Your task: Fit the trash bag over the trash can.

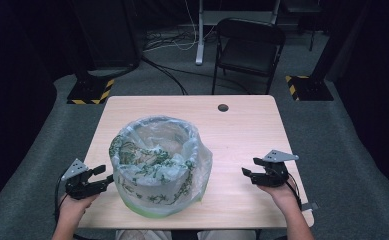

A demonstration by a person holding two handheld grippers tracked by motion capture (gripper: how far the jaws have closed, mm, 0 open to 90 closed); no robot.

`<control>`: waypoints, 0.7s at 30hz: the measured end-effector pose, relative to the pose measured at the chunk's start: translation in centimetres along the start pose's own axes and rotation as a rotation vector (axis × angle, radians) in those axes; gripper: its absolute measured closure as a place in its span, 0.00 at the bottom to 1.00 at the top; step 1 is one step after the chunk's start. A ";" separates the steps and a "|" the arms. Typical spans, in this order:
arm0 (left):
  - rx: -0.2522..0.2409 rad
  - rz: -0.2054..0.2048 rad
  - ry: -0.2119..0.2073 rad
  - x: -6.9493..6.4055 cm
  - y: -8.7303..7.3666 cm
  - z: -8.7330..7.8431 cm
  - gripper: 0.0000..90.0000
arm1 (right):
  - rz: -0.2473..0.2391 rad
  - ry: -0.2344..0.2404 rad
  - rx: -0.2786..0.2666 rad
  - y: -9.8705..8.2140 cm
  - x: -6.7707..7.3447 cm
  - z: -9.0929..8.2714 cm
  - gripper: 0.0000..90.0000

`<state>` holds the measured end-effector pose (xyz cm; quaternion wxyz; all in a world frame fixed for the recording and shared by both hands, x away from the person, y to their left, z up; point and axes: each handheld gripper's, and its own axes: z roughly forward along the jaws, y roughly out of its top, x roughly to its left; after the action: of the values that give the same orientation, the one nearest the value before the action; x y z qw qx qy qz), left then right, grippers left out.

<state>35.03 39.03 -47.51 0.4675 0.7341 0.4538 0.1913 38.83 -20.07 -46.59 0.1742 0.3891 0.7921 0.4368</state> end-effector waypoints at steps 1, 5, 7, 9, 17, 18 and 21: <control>0.005 -0.003 0.000 0.1 -0.2 0.2 0.39 | -0.006 -0.003 0.009 -0.2 0.0 0.1 0.38; 0.020 -0.010 0.013 0.4 -0.4 0.6 0.39 | -0.037 -0.019 0.062 -1.2 0.1 0.5 0.38; 0.027 -0.017 0.018 0.6 -0.5 0.9 0.38 | -0.044 -0.017 0.086 -1.6 0.1 0.9 0.37; 0.030 -0.019 0.018 0.7 -0.5 1.0 0.38 | -0.048 -0.017 0.094 -1.8 0.1 1.0 0.37; 0.117 0.018 0.034 0.8 -0.5 2.6 0.37 | -0.038 -0.054 0.153 -3.3 -1.0 1.0 0.33; 0.132 0.026 0.037 0.7 -0.5 2.8 0.37 | -0.028 -0.059 0.156 -3.5 -1.2 1.0 0.32; 0.174 0.050 0.048 0.7 -0.4 3.5 0.37 | -0.007 -0.074 0.158 -4.0 -1.7 0.7 0.32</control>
<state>37.64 37.86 -49.71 0.3860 0.7783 0.4611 0.1804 38.47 -22.24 -50.35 0.1739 0.4146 0.8185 0.3578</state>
